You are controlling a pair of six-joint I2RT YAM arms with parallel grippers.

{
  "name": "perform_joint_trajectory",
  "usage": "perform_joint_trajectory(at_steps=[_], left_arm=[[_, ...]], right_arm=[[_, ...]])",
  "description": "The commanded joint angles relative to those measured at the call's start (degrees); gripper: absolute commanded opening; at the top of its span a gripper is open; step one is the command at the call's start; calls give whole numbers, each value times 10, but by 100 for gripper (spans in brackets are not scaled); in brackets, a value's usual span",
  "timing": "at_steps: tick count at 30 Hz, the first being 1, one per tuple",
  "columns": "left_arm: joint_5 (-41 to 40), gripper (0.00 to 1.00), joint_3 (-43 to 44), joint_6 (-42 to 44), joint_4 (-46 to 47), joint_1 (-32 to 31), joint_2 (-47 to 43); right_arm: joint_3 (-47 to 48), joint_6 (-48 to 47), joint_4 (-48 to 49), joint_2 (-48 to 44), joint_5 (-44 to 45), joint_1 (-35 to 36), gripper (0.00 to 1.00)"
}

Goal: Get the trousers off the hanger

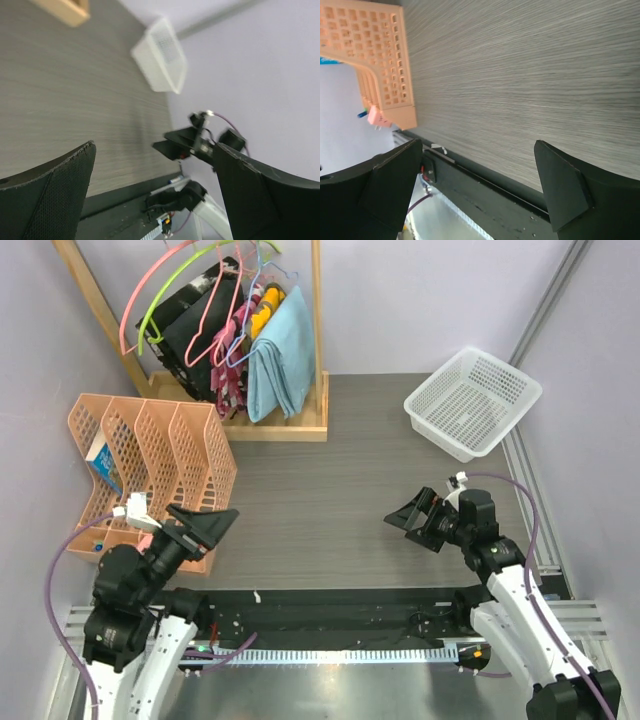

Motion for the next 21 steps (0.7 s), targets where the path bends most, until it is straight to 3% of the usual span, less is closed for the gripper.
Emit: perform_joint_trajectory(at_steps=[1, 6, 11, 16, 21], left_arm=[[-153, 100, 87, 12, -189, 4, 72], [-140, 100, 177, 70, -166, 4, 138], [-81, 100, 176, 76, -61, 4, 168], [-75, 100, 174, 54, 16, 4, 214], [-89, 100, 234, 120, 1, 4, 288]], right_arm=[[70, -51, -64, 26, 60, -1, 100], [105, -54, -68, 50, 28, -3, 100], [104, -50, -73, 22, 26, -14, 100], [127, -75, -92, 39, 3, -16, 100], [160, -85, -111, 82, -31, -14, 100]])
